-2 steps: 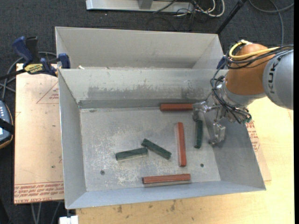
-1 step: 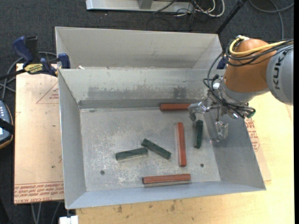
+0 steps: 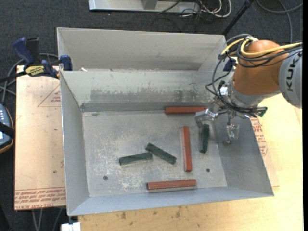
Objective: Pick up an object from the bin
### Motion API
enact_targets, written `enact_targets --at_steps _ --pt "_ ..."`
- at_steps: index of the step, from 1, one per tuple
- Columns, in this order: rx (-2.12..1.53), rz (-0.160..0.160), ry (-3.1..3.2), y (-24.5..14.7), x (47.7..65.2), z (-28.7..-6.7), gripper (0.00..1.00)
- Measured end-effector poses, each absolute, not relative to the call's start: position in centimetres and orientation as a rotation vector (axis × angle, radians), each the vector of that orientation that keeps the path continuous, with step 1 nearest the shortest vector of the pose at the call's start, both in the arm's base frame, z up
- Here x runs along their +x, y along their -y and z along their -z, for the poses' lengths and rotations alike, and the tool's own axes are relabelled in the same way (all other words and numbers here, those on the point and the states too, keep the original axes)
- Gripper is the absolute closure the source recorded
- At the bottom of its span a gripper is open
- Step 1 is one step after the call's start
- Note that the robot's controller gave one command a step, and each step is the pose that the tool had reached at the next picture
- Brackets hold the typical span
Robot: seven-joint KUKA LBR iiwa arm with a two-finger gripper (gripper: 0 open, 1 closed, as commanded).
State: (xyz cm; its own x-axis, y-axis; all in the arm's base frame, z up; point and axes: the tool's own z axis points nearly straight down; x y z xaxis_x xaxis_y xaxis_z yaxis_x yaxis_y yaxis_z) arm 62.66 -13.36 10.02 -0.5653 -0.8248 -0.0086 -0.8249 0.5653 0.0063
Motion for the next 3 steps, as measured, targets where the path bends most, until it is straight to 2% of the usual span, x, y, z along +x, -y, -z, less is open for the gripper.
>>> enact_targets --at_steps 1,2,3 --pt "-1.659 -0.011 -2.658 11.54 64.15 -7.18 0.00" --pt "-1.659 -0.007 -2.660 11.14 64.27 -7.24 0.00" --pt "-1.657 -0.002 -2.664 11.39 64.23 -7.21 1.00"
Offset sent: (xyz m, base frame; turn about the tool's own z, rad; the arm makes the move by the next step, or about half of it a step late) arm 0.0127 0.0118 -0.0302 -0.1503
